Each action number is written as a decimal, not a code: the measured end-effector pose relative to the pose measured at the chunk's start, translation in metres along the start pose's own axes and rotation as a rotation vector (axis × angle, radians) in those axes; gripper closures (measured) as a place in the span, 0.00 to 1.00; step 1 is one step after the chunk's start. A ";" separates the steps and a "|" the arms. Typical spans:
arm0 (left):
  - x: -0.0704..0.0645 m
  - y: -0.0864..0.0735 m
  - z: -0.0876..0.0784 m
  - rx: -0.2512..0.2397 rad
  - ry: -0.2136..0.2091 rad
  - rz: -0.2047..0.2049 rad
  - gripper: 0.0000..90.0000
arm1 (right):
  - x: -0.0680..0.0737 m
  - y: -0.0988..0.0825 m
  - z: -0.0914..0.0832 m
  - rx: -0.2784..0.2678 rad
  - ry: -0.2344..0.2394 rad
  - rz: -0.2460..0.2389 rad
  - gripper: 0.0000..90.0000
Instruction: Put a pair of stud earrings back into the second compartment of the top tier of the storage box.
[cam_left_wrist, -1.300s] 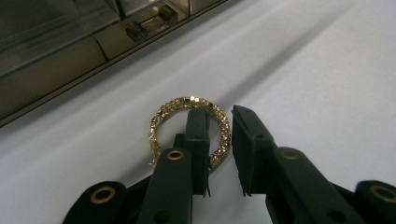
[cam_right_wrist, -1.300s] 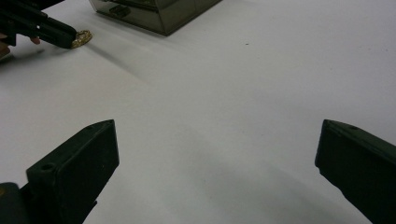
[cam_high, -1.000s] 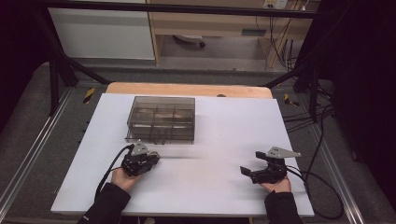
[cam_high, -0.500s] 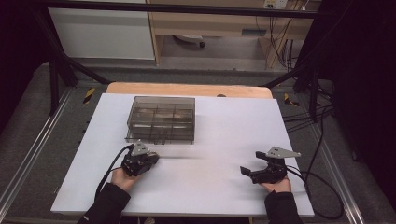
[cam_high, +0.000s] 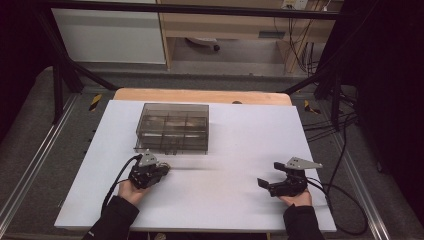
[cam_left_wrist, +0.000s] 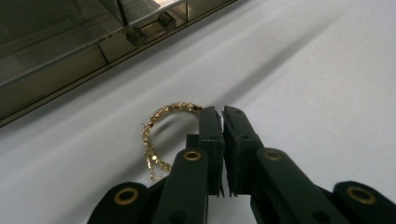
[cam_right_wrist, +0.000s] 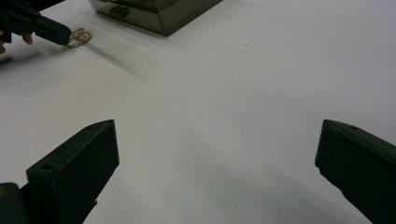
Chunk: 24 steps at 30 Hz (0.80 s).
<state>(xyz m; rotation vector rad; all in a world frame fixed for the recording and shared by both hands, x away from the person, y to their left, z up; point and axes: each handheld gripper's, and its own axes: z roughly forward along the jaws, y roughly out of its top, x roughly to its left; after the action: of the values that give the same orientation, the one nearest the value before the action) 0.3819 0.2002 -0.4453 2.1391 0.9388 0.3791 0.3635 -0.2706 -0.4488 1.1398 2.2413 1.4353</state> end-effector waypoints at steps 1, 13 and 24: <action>0.000 0.000 0.000 0.001 -0.001 -0.001 0.95 | 0.000 0.000 0.000 0.000 0.000 0.000 0.00; -0.004 0.000 -0.007 0.002 -0.007 0.008 0.95 | 0.000 0.000 0.000 0.000 0.000 -0.003 0.01; -0.007 -0.002 -0.016 0.002 -0.019 0.006 0.95 | 0.000 0.000 0.000 0.000 0.001 -0.003 0.01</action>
<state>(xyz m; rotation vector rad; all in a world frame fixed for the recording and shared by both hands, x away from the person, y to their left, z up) 0.3682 0.2046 -0.4358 2.1445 0.9222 0.3605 0.3637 -0.2706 -0.4490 1.1355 2.2428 1.4344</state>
